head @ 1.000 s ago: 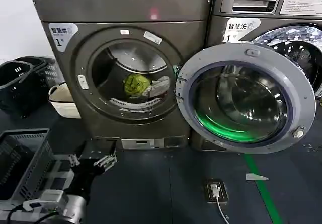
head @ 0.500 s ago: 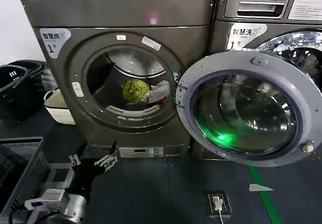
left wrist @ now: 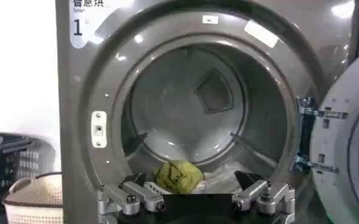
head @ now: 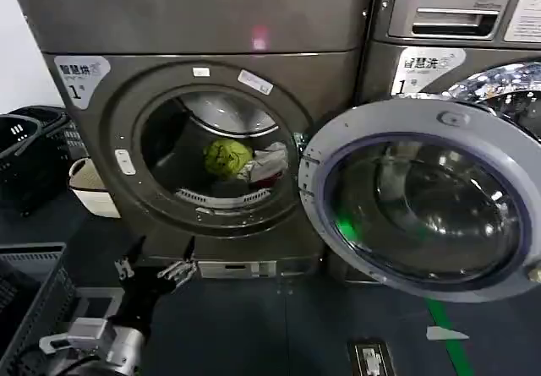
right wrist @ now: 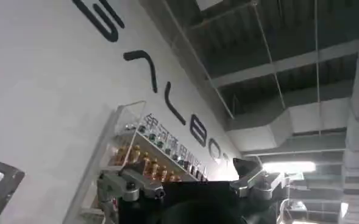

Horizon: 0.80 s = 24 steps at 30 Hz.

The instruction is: Grasp the clothes from the dryer.

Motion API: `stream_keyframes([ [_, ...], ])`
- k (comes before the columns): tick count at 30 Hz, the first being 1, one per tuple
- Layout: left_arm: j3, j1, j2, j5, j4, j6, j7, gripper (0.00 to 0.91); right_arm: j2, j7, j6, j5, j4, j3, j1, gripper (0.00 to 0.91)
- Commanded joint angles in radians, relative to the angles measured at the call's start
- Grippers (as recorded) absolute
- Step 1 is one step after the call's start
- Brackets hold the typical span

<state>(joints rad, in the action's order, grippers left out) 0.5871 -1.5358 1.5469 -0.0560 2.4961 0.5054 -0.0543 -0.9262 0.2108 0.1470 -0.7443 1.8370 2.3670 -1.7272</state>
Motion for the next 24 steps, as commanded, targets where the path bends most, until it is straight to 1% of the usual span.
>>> stream_keyframes([
  [1,0.001,0.0,0.0,0.0,0.0,0.0,-0.001,0.907,-0.002,0.001,0.0,0.0,0.001,-0.001,0.001,0.907],
  [8,-0.001,0.004,0.002,0.001,-0.006,0.0,-0.002,0.907,-0.004,0.002,0.0,0.0,-0.001,0.0,0.002,0.907],
  [9,-0.001,0.005,0.002,0.001,-0.007,-0.001,-0.002,0.907,-0.006,-0.003,0.0,0.0,0.001,0.0,0.001,0.907],
  [11,-0.002,0.008,0.0,0.004,-0.015,-0.008,0.001,0.907,-0.008,-0.032,0.027,0.006,0.012,0.001,-0.001,0.907],
  [12,-0.002,0.013,-0.004,0.001,-0.022,-0.026,-0.001,0.907,-0.007,-0.042,0.034,0.007,0.016,0.002,-0.002,0.907],
  [13,-0.001,0.023,-0.01,-0.011,-0.031,-0.049,0.001,0.907,-0.007,-0.042,0.033,0.008,0.019,0.005,-0.006,0.907],
  [14,0.001,0.034,-0.016,-0.027,-0.035,-0.049,0.0,0.907,-0.008,-0.041,0.035,0.016,0.024,0.007,-0.01,0.907],
  [16,0.001,0.072,-0.037,-0.053,-0.064,-0.062,-0.004,0.907,-0.011,-0.036,0.033,0.04,0.032,0.009,-0.019,0.907],
  [18,-0.006,0.123,-0.059,-0.063,-0.121,-0.062,-0.002,0.907,-0.014,-0.034,0.038,0.042,0.049,0.016,-0.034,0.907],
  [20,-0.02,0.18,-0.079,-0.097,-0.186,-0.068,-0.001,0.907,-0.009,-0.05,0.049,0.04,0.059,0.031,-0.049,0.907],
  [22,-0.036,0.257,-0.089,-0.102,-0.253,-0.07,0.002,0.907,-0.008,-0.054,0.053,0.036,0.07,0.045,-0.063,0.907],
  [24,-0.057,0.348,-0.096,-0.108,-0.324,-0.071,0.017,0.907,-0.012,-0.079,0.058,0.032,0.076,0.06,-0.076,0.907],
])
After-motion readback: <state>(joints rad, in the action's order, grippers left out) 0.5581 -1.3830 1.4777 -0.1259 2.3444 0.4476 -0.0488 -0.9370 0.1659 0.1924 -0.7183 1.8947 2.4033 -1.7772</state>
